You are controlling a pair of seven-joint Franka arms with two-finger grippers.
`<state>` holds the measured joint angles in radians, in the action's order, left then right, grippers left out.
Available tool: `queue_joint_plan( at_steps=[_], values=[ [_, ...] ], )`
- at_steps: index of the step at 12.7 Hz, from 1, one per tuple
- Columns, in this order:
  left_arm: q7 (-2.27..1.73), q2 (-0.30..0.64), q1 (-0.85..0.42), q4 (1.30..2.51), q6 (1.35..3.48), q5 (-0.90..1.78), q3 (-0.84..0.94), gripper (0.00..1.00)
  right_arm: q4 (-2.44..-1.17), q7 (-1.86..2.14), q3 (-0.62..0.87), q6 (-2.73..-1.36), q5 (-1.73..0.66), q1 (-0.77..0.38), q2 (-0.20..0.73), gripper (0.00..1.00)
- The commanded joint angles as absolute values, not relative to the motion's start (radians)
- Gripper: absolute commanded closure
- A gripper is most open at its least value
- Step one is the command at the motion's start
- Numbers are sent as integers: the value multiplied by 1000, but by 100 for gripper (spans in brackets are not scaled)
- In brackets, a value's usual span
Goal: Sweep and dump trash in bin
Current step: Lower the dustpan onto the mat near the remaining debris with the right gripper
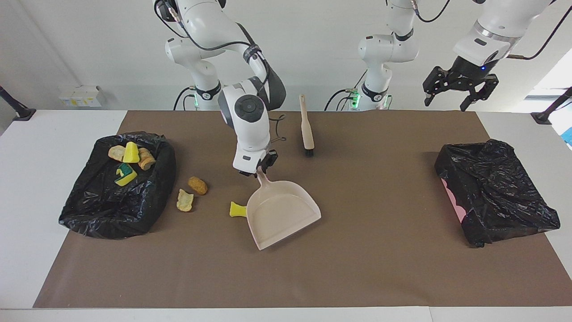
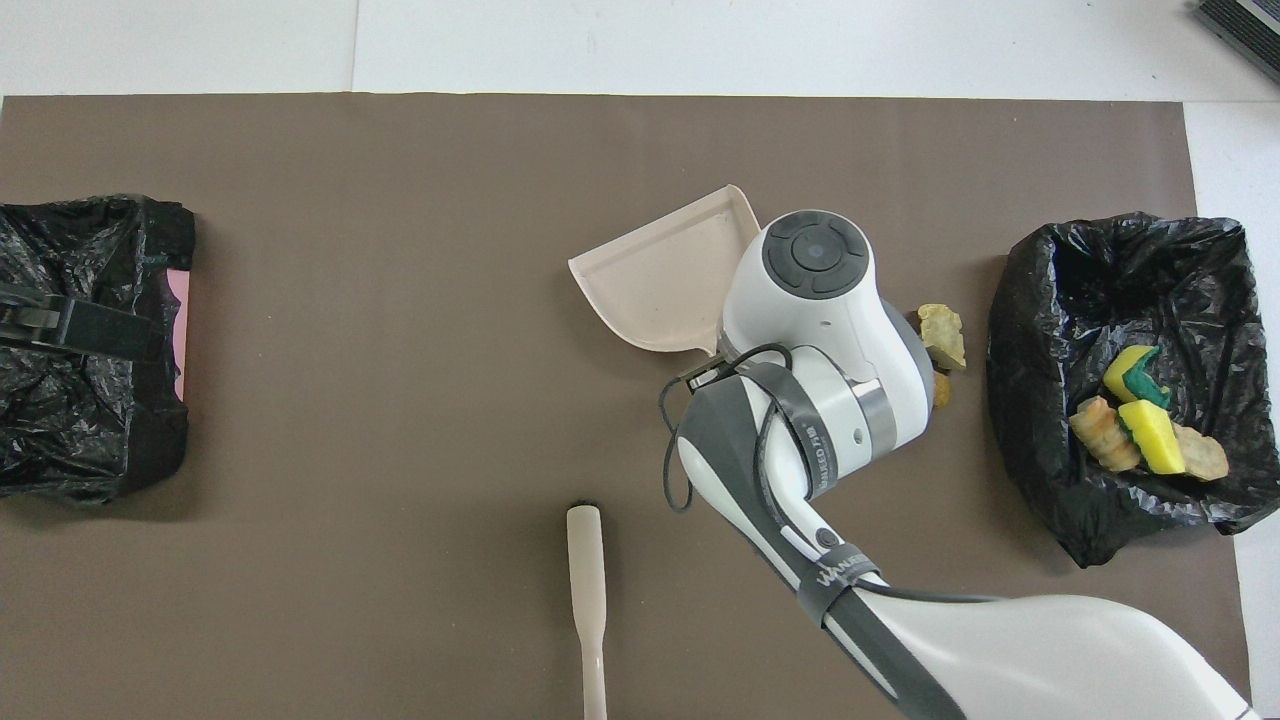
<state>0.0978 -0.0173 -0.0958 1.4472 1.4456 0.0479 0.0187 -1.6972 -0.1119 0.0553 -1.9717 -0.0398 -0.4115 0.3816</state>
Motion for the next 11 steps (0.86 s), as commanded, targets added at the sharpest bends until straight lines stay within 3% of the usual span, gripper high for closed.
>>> queue_joint_plan(
  at_steps=[1,4,7,8,9,11],
  values=[
    [98,-51,-84,1482,1436,29,29,0,-1564,-338,52,-1965,-93,-465,497,100],
    [101,-52,-84,1483,1436,29,29,0,-1397,-561,52,-1954,-153,-505,610,100],
    [104,-52,-83,1485,1434,29,28,0,-1365,-601,57,-1957,-170,-528,632,100],
    [104,-52,-84,1483,1431,29,28,0,-1367,-600,57,-1956,-185,-528,629,82],
    [104,-52,-84,1485,1430,29,28,0,-1376,-577,57,-1973,-180,-532,624,1],
    [104,-52,-84,1483,1430,29,28,0,-1381,-513,58,-1953,-192,-535,585,0]
  ],
)
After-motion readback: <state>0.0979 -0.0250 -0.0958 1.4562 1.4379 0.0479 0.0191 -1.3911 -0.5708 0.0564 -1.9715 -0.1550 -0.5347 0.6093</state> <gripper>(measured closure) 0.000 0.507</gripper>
